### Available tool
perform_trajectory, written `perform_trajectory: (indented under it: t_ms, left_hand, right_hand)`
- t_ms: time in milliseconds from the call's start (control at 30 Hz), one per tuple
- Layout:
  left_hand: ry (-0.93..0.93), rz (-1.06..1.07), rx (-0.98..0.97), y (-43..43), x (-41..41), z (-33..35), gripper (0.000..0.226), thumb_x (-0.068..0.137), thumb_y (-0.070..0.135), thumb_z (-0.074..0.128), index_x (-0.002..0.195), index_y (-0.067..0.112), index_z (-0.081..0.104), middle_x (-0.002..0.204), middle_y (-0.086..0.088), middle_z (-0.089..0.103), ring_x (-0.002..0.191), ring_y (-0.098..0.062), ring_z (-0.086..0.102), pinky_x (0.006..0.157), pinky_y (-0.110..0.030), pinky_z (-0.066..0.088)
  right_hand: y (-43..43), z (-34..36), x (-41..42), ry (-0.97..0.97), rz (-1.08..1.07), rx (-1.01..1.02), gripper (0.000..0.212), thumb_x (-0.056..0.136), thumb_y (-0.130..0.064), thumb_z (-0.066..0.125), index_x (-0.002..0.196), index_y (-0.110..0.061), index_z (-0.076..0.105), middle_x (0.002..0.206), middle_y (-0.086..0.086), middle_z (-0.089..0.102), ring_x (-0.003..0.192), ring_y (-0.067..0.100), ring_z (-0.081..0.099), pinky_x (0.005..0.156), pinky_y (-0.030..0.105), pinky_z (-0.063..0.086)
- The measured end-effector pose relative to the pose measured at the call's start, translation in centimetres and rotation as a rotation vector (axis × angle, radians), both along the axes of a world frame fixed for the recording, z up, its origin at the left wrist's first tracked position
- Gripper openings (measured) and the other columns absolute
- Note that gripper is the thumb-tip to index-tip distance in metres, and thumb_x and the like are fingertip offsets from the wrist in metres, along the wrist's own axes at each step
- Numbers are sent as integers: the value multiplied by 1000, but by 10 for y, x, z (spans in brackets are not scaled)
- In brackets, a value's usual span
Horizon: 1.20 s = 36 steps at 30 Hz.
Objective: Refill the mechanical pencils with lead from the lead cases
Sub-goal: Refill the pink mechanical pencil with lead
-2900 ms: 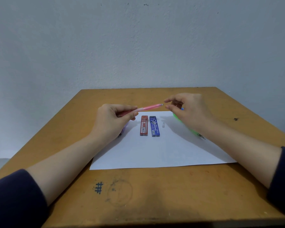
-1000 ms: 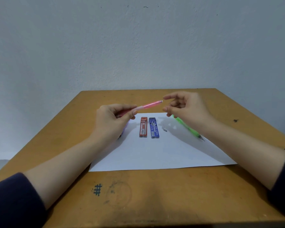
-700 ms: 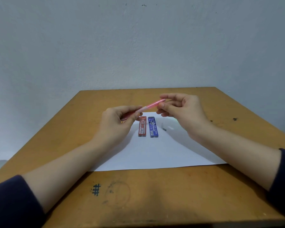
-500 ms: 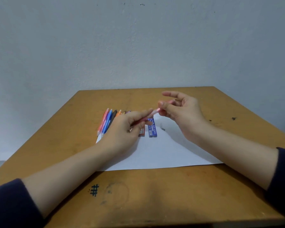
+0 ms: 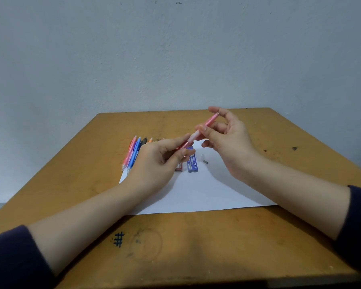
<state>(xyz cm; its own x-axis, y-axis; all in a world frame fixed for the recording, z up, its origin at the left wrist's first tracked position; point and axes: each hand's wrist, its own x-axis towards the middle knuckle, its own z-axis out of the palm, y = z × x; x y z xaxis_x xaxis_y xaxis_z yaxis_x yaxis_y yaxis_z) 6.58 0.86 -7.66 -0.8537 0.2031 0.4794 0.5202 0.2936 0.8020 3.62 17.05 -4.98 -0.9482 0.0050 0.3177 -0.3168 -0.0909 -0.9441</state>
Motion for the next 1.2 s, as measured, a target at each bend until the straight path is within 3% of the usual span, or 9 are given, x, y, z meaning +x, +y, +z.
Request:
perform_trajectory:
  t_ms: [167, 267, 400, 533, 633, 700, 867, 1033, 1200]
  left_hand:
    - [-2, -5, -38, 1, 2, 2, 40, 92, 1, 58, 122, 27, 56, 106, 7, 70, 95, 1, 67, 80, -13, 52]
    - [29, 4, -162, -2, 3, 6, 36, 92, 8, 60, 125, 21, 60, 113, 9, 68, 98, 4, 64, 85, -16, 52]
    - [56, 81, -419, -9, -2, 8, 41, 93, 25, 60, 133, 21, 55, 134, 10, 56, 118, 10, 44, 95, 1, 29]
    - [-81, 93, -661, -18, -9, 7, 70, 89, 55, 53, 149, 27, 29, 153, 15, 28, 141, -1, 19, 109, -15, 13]
    - [-114, 101, -898, -22, -14, 3, 102, 71, 85, 26, 153, 26, 12, 159, 12, 10, 145, -2, 4, 120, -33, 4]
    - [-103, 105, -1020, -24, -16, 1, 110, 64, 88, 13, 153, 25, 5, 160, 11, 4, 146, -3, 0, 120, -39, 1]
    - [-127, 121, -1153, -21, -13, 1, 103, 73, 88, 13, 153, 25, -3, 161, 10, -1, 146, -5, -1, 119, -39, -3]
    - [-141, 130, -1157, -18, -12, 4, 100, 70, 80, 11, 153, 25, -1, 161, 10, 2, 146, -5, 0, 120, -41, -2]
    - [-150, 122, -1166, -18, -13, 5, 99, 70, 80, 9, 153, 27, -1, 161, 10, 2, 147, -6, 0, 120, -41, -2]
  right_hand:
    - [3, 1, -4, 29, -42, -59, 34, 89, 1, 61, 117, -15, 51, 63, 4, 66, 52, 13, 58, 59, 23, 49]
    - [8, 4, -9, 17, -43, -74, 37, 91, 2, 57, 125, -11, 52, 59, 4, 62, 49, 11, 56, 54, 20, 48]
    - [18, 6, -18, -33, -68, -24, 40, 91, -1, 58, 129, -11, 52, 61, 6, 60, 53, 14, 54, 52, 22, 46]
    - [29, 8, -25, -116, -106, 47, 36, 91, -6, 60, 127, -11, 57, 65, 6, 57, 50, 12, 50, 48, 22, 45]
    - [36, 9, -27, -182, -52, 224, 37, 90, -7, 62, 126, -8, 58, 67, 8, 57, 45, 11, 49, 46, 23, 45]
    - [36, 8, -26, -184, -23, 393, 39, 89, -7, 63, 127, -7, 58, 65, 9, 58, 44, 12, 49, 46, 25, 45]
    - [31, 5, -20, -183, 1, 706, 40, 87, -9, 66, 127, -6, 57, 60, 7, 63, 42, 8, 54, 48, 22, 51]
    - [29, 2, -20, -181, 6, 862, 34, 87, -12, 67, 121, -12, 62, 67, 9, 70, 45, 10, 59, 57, 23, 51]
    - [30, 0, -21, -200, 12, 880, 31, 88, -12, 66, 119, -12, 64, 66, 7, 70, 48, 12, 60, 63, 25, 51]
